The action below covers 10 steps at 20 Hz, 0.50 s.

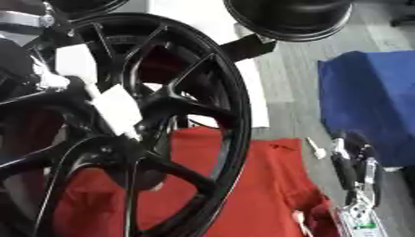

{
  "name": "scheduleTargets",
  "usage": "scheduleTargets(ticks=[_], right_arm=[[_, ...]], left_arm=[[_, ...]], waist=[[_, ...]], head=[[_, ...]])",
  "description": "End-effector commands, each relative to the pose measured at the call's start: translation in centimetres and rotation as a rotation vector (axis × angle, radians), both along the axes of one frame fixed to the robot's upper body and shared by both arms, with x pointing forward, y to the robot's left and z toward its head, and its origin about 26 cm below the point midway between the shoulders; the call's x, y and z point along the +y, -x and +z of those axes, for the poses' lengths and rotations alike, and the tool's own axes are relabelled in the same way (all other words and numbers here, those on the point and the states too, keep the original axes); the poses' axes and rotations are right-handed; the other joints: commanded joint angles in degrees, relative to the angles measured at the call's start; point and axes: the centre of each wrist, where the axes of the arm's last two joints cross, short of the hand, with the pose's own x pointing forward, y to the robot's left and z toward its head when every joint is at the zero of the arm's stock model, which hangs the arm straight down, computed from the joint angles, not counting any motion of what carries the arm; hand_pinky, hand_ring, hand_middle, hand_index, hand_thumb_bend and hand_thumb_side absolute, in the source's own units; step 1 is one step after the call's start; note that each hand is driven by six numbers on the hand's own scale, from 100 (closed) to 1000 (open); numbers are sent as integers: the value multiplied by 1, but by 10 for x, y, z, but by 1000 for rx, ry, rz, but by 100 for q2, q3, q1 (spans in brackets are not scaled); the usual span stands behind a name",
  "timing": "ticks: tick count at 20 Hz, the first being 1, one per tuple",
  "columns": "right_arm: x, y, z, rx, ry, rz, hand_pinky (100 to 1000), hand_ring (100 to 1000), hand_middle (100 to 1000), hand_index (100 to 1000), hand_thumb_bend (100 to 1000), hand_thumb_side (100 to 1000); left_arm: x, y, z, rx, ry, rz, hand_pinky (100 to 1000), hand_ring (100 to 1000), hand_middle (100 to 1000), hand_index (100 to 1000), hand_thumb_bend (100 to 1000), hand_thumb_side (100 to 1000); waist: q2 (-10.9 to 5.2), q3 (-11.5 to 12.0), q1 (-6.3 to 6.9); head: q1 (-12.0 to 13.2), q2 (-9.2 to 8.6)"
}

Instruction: Pull the pin out of the wheel hub.

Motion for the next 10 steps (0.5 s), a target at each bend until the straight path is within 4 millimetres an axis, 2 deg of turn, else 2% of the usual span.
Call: scheduleTargets(ticks=[1, 2, 7, 10], right_arm=[[-3, 0, 8, -23, 11, -4, 682, 848, 697, 852, 249, 560], [-3, 0, 8, -23, 11, -4, 682, 848, 697, 852, 249, 561], [-4, 0, 7, -17, 9, -6, 683, 848, 697, 852, 249, 569], [-4, 0, 7, -14, 7, -8, 683, 848, 697, 852, 250, 570]], left_arm=[[3, 4, 10, -20, 20, 12, 657, 586, 493, 689, 147, 349], [2, 6, 11, -17, 31, 11, 640, 564, 467, 669, 100, 327], [2, 22, 27, 7, 151, 14, 569, 474, 329, 538, 100, 313], [5, 38, 41, 22, 246, 21, 541, 444, 285, 497, 100, 322]], waist=[[-105, -8, -6], [-106, -7, -5], [-118, 0, -3], [-124, 11, 0]], head=[[27, -60], [28, -60], [27, -63], [22, -60]])
